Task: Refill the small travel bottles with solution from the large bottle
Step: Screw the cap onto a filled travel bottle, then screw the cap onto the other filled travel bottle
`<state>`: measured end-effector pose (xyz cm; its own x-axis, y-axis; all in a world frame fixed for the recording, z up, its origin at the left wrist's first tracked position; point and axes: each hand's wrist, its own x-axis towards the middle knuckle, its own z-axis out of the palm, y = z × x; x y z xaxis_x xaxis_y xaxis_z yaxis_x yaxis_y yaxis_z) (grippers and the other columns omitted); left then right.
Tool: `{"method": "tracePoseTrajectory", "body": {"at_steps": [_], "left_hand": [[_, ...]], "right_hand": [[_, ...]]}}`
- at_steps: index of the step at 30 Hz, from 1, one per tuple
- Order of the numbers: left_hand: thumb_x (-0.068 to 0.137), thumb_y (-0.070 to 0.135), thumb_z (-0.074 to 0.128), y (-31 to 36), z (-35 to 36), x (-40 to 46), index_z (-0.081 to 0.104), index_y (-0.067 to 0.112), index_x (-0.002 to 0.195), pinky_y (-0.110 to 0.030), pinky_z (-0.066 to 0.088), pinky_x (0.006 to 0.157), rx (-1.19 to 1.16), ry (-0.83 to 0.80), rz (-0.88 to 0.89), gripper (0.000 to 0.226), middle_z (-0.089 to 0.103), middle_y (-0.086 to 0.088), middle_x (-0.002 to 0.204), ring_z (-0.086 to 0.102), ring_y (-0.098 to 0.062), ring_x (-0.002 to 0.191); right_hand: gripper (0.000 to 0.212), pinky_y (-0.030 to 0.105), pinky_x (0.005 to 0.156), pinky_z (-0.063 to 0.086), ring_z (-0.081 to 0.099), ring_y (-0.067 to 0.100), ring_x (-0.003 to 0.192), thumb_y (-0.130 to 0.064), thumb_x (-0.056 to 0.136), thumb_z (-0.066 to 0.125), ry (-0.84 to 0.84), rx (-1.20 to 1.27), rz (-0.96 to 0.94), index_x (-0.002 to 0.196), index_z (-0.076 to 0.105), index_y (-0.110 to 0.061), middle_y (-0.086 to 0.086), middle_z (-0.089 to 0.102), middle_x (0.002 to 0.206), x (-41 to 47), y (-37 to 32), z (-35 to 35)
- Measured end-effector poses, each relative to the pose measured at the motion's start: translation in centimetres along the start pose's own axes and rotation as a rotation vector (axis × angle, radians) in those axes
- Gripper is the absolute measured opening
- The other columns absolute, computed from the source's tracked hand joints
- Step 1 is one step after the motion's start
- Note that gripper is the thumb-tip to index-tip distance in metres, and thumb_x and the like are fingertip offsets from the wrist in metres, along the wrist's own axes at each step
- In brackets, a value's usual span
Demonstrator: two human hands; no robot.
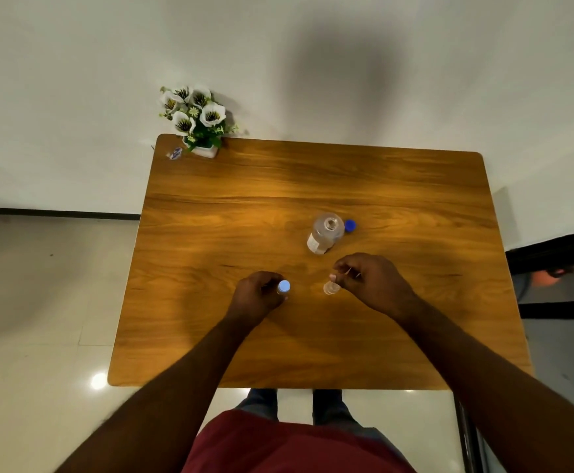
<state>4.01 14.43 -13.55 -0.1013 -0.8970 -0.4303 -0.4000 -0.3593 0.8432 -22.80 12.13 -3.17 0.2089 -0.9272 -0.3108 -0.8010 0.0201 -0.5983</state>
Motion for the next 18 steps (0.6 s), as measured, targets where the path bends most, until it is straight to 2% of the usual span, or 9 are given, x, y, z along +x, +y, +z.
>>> {"method": "tracePoseTrajectory", "body": {"at_steps": [4, 6, 8, 10, 14, 16, 18], "left_hand": [[0.072, 0.013, 0.093, 0.1, 0.0, -0.6, 0.066, 0.017, 0.132, -0.035, 0.063, 0.088, -0.058, 0.02, -0.04, 0.066, 0.069, 0.003, 0.121, 0.067, -0.016, 0.113], [0.065, 0.019, 0.098, 0.0, -0.1, -1.6, 0.061, 0.018, 0.132, -0.026, 0.058, 0.086, 0.011, 0.078, -0.024, 0.077, 0.064, 0.007, 0.12, 0.062, -0.007, 0.108], [0.062, 0.026, 0.099, -0.2, -0.2, -2.9, 0.06, 0.021, 0.124, -0.014, 0.049, 0.079, 0.1, 0.15, 0.012, 0.074, 0.061, 0.009, 0.113, 0.058, -0.002, 0.099], [0.064, 0.03, 0.098, -0.4, 0.1, -4.3, 0.058, 0.025, 0.113, -0.015, 0.047, 0.075, 0.148, 0.18, 0.048, 0.064, 0.06, 0.011, 0.104, 0.059, -0.003, 0.092], [0.07, 0.032, 0.094, -0.2, 1.9, -6.4, 0.061, 0.029, 0.099, -0.018, 0.054, 0.071, 0.191, 0.144, 0.1, 0.045, 0.064, 0.014, 0.093, 0.065, -0.005, 0.082], [0.073, 0.033, 0.092, 0.3, 3.3, -6.8, 0.063, 0.03, 0.101, -0.014, 0.054, 0.071, 0.202, 0.094, 0.132, 0.041, 0.065, 0.018, 0.093, 0.066, -0.001, 0.082], [0.076, 0.035, 0.09, 1.0, 5.0, -6.6, 0.066, 0.027, 0.111, -0.018, 0.057, 0.079, 0.211, 0.047, 0.134, 0.043, 0.066, 0.016, 0.102, 0.066, -0.001, 0.089]], "right_hand": [[0.018, 0.033, 0.079, 0.055, 0.064, 0.005, 0.087, -0.035, 0.096, 0.061, 0.022, -0.032, 0.021, 0.108, 0.073, -0.027, -0.008, 0.073, 0.106, 0.3, 1.1, -0.2], [0.02, 0.028, 0.08, 0.053, 0.065, 0.007, 0.089, -0.026, 0.096, 0.062, 0.039, -0.05, 0.041, 0.114, 0.072, -0.025, -0.006, 0.073, 0.111, 0.3, 2.0, -0.3], [0.024, 0.021, 0.079, 0.05, 0.065, 0.005, 0.089, -0.017, 0.094, 0.063, 0.056, -0.055, 0.072, 0.116, 0.072, -0.023, -0.006, 0.073, 0.113, 0.1, 2.8, -0.6], [0.028, 0.018, 0.077, 0.046, 0.063, 0.003, 0.085, -0.011, 0.092, 0.063, 0.073, -0.056, 0.107, 0.116, 0.072, -0.022, -0.005, 0.073, 0.111, -0.4, 3.6, -0.9], [0.031, 0.021, 0.077, 0.043, 0.06, 0.004, 0.082, -0.011, 0.087, 0.066, 0.078, -0.094, 0.164, 0.116, 0.071, -0.022, -0.004, 0.074, 0.108, -1.4, 5.3, -1.2], [0.03, 0.02, 0.077, 0.041, 0.062, 0.007, 0.081, -0.014, 0.087, 0.069, 0.08, -0.101, 0.187, 0.116, 0.071, -0.021, -0.004, 0.073, 0.108, -1.8, 6.1, -1.2], [0.031, 0.02, 0.076, 0.04, 0.065, 0.011, 0.086, -0.017, 0.087, 0.071, 0.072, -0.112, 0.209, 0.118, 0.07, -0.021, -0.003, 0.073, 0.11, -2.2, 6.8, -1.0]]}}
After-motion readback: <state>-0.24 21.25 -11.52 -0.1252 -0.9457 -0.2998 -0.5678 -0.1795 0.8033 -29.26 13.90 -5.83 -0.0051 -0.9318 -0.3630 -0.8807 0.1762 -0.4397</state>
